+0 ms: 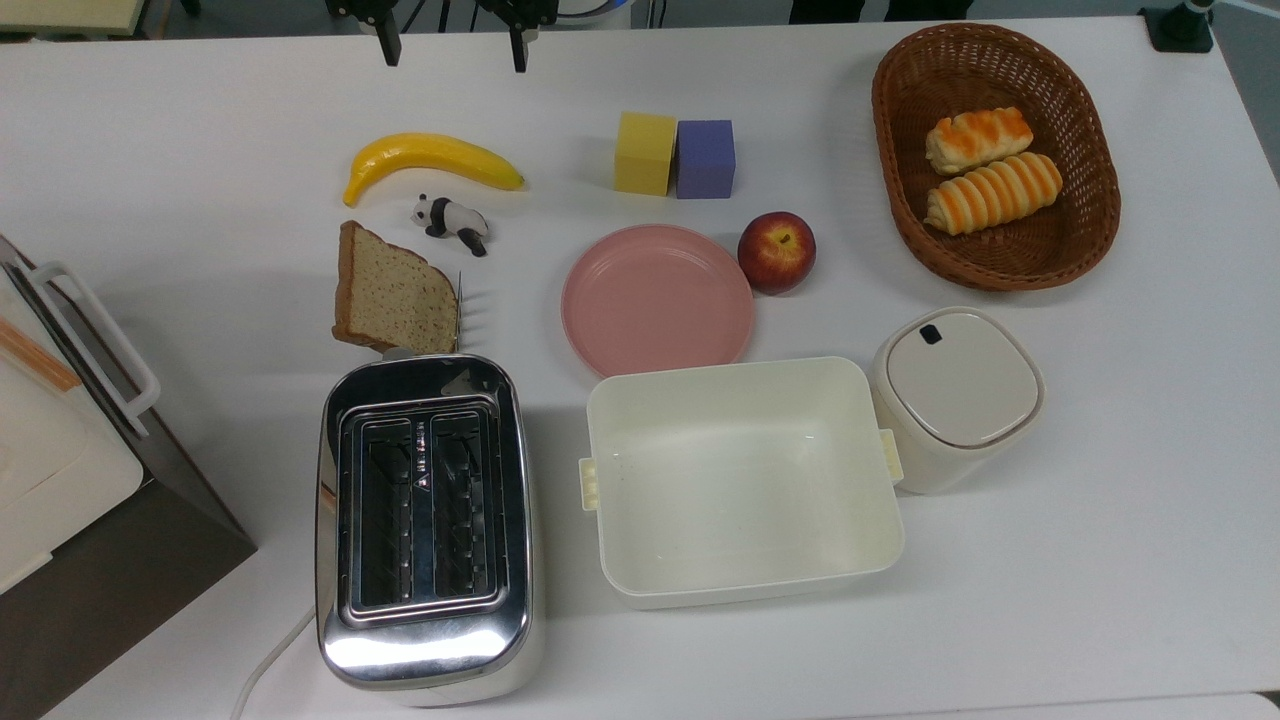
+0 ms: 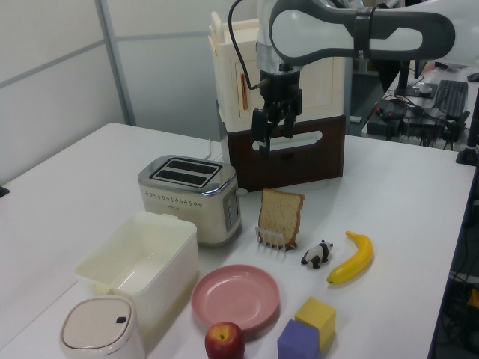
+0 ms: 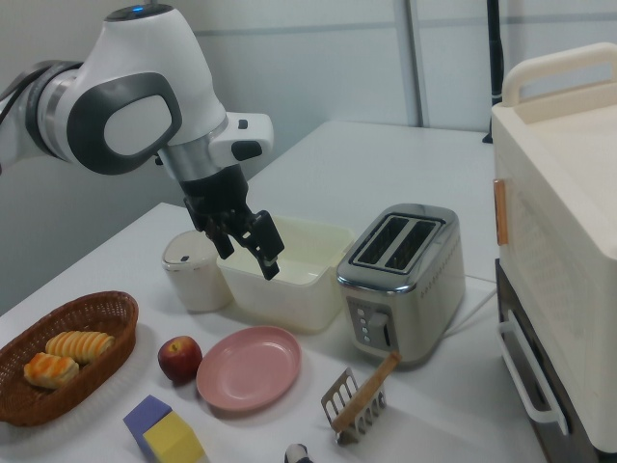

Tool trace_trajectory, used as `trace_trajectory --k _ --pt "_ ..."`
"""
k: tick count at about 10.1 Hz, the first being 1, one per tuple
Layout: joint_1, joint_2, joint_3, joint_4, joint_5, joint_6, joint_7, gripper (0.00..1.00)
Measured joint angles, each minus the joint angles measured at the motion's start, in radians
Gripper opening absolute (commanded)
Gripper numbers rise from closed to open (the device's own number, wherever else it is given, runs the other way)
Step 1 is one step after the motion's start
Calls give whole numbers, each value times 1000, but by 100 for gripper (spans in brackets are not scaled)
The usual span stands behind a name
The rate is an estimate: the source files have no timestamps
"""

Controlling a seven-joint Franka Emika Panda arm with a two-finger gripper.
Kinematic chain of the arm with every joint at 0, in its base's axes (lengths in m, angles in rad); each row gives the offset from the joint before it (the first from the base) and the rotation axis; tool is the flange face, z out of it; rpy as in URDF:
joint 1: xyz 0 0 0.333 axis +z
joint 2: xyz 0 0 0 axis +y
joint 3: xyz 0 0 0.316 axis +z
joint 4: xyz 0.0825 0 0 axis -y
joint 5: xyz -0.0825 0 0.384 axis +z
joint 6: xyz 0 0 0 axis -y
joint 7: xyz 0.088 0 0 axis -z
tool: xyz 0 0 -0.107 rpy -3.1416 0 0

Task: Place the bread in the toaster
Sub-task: 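Move the gripper down toward the bread slice beside the toaster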

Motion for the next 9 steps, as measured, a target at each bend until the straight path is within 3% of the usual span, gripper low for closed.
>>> trace_trajectory --k 1,2,3,6,9 --pt "0 0 0 0 0 0 0 100" --pt "3 3 6 -2 -68 -6 3 100" --pt "6 11 12 -2 -90 -6 4 100" --pt "3 18 12 -2 -100 -1 -66 100" --pt "0 18 11 1 -92 -1 8 100"
